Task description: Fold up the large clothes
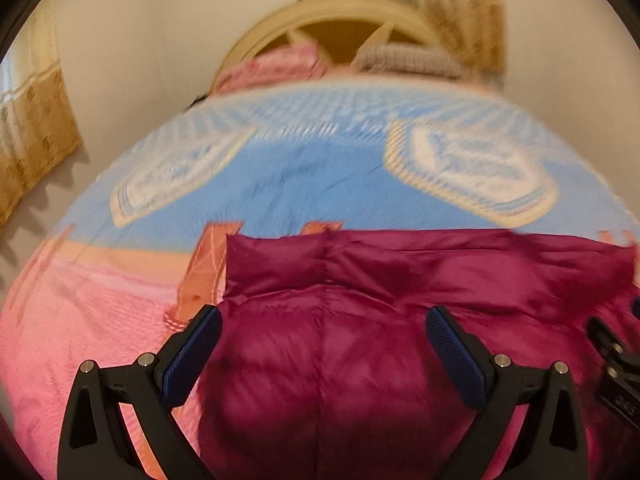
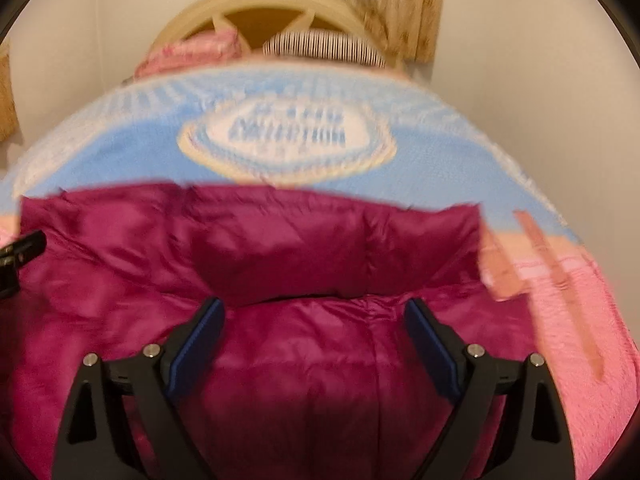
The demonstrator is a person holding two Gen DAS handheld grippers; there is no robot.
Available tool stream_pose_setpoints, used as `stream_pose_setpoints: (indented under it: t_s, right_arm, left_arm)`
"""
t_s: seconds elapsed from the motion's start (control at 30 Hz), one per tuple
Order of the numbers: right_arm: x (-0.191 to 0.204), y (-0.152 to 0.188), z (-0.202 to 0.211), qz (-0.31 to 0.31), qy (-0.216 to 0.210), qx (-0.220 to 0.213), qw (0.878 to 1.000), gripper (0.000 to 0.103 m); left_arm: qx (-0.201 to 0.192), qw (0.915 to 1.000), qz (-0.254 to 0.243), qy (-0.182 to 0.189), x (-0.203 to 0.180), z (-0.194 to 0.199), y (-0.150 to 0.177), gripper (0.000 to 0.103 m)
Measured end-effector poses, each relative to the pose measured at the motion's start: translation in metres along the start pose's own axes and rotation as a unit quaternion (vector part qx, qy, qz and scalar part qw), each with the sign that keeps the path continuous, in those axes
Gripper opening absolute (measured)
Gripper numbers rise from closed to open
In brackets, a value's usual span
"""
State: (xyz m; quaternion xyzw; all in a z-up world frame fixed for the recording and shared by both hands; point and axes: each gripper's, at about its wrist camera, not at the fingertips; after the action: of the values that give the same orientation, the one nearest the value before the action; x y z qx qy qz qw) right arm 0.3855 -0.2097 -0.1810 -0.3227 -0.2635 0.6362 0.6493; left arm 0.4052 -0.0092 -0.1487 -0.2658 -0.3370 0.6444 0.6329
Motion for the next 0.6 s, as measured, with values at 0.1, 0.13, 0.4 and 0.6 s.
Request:
stream_pose_setpoints:
  t_s: [0.1,0.13,0.4,0.6]
  right_arm:
    - [0.011,0.005,0.032,-0.004,-0.026,-0.02,0.999,0.094]
    - [0.018,0.009,0.038,0.002,-0.028,-0.021,0.999,0.094]
    - [0.049,0.045,0.012,0.042,-0.018,0.009,0.999,0.095]
    - [0.049,0.048,0.002,0.043,-0.016,0.025,0.999,0.099]
  left_arm:
    - [-0.017,0.9995,-0.022,-0.012,-0.005,0.02,0.019,0.102]
    - [-0.012,0.9994,-0.024,-0.019,-0.006,0.017,0.025,0.102]
    - [0.022,0.9991,-0.01,-0.035,-0.002,-0.015,0.051,0.102]
    - [0.031,0.999,-0.006,-0.033,-0.001,-0.02,0.052,0.102]
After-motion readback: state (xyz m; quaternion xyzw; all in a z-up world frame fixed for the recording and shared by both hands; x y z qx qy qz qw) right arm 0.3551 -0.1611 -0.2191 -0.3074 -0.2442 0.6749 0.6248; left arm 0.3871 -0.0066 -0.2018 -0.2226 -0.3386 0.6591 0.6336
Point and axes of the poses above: each gripper's, at about its wrist camera, not at the fingertips, and z roughly against the way its jaws point, x to its left, y to its underside, and after that the axes turned 3 degrees about -x, right-handed
